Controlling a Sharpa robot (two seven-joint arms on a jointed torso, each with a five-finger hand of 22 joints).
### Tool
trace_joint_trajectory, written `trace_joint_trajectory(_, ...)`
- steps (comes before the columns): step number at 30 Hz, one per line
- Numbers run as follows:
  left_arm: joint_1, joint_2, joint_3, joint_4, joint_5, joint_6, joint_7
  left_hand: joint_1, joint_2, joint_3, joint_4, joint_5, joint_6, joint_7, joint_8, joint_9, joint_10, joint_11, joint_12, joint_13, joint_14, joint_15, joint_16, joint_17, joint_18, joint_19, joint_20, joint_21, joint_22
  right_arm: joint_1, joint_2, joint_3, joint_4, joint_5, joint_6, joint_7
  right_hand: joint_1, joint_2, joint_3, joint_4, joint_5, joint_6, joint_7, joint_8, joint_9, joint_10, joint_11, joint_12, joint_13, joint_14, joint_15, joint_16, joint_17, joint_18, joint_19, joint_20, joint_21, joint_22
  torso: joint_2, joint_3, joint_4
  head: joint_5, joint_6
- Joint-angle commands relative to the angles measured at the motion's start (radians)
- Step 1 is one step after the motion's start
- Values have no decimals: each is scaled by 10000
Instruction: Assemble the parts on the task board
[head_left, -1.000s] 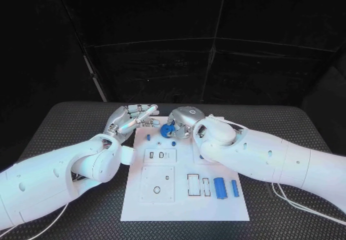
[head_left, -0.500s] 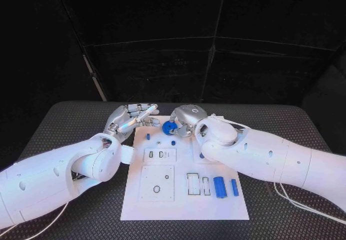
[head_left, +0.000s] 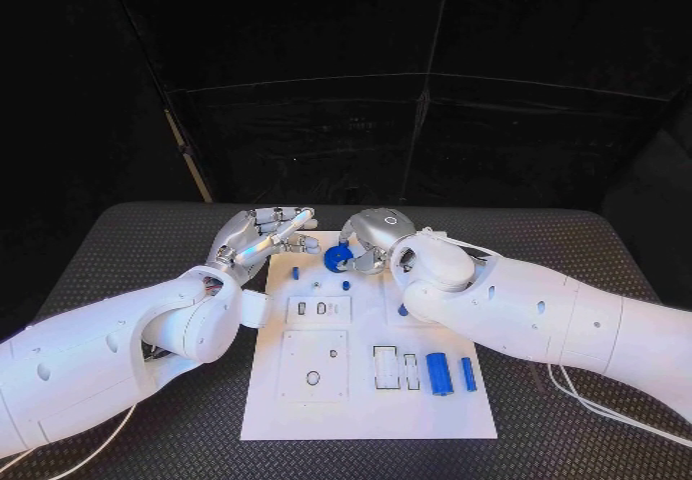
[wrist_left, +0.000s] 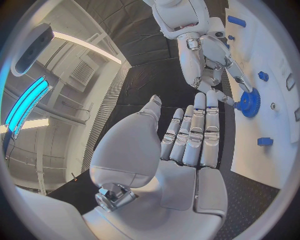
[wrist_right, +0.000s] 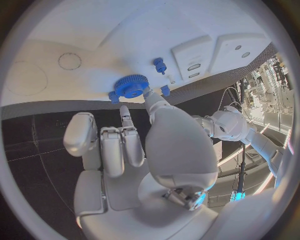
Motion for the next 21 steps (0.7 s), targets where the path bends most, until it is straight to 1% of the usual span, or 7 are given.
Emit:
trace_joint_trajectory(1,16,2,10,9,-14,144,18,5,50,-84,1,40,52,251,-56,-12,71,-3,-35,-13,64,15,-38,12,30,85,5,-61,-12,18,20,2,-10,62,69,14,16,-69,-530,489,3,-219,78,-256,26,600,114,-85,1895,970,139,33,2309,-119,-2,122,-43,-17,3,-2,8,-9,-8)
trace_joint_trajectory(4,16,2,10,4,-14,150,12,5,50,-84,1,40,52,251,-56,-12,71,-3,-35,-13,64,15,-38,12,30,85,5,-61,-12,19,18,2,-22,226,141,67,123,-45,-896,1153,162,-132,111,-350,57,605,146,-75,1912,976,180,43,2341,-116,6,168,-35,-5,5,-2,5,-5,-20)
trace_joint_trajectory(5,16,3,10,2,-14,152,9,5,50,-84,1,40,52,251,-56,-12,71,-3,-35,-13,64,15,-38,12,30,85,5,-61,-12,19,17,2,-24,274,168,84,122,-6,-935,1265,226,-99,116,-356,63,607,151,-72,1917,977,176,45,2347,-120,7,177,-33,-2,6,-4,5,-4,-22)
trace_joint_trajectory(12,16,9,10,-11,-14,166,-5,5,50,-84,1,40,52,251,-56,-12,71,-3,-35,-13,64,15,-38,12,30,85,5,-61,-12,19,-47,2,15,571,243,168,-152,411,-1027,1349,712,211,70,-309,103,640,116,-28,1973,988,152,61,2398,-124,30,165,-7,38,3,-4,24,2,-37)
trace_joint_trajectory(14,16,4,10,-13,-14,171,-6,5,50,-84,1,40,52,251,-56,-12,71,-3,-35,-13,64,15,-38,12,30,85,5,-61,-12,19,-165,3,88,634,-19,246,-148,497,-1018,1331,745,266,63,-302,108,644,107,-24,1979,990,145,63,2407,-123,30,158,-7,36,2,-2,29,0,-26)
trace_joint_trajectory(17,16,-12,10,-24,-14,175,-1,5,50,-84,1,40,52,251,-56,-12,71,-3,-35,-13,64,15,-38,12,30,85,5,-61,-12,16,-506,5,305,1057,-818,653,-48,604,-988,1263,900,375,57,-286,116,676,100,17,2029,993,135,68,2421,-127,42,146,6,56,-10,0,11,-6,-18)
trace_joint_trajectory(21,15,-52,10,-43,-14,178,8,2,54,-110,-6,40,60,249,-75,-15,82,-3,-58,-12,64,17,-63,26,29,88,6,-73,-21,14,-1190,6,719,2528,-1643,1899,290,676,-919,1044,1018,322,92,-368,84,641,124,-32,1977,978,150,48,2354,-109,-19,151,-43,-56,-25,13,-29,3,19)
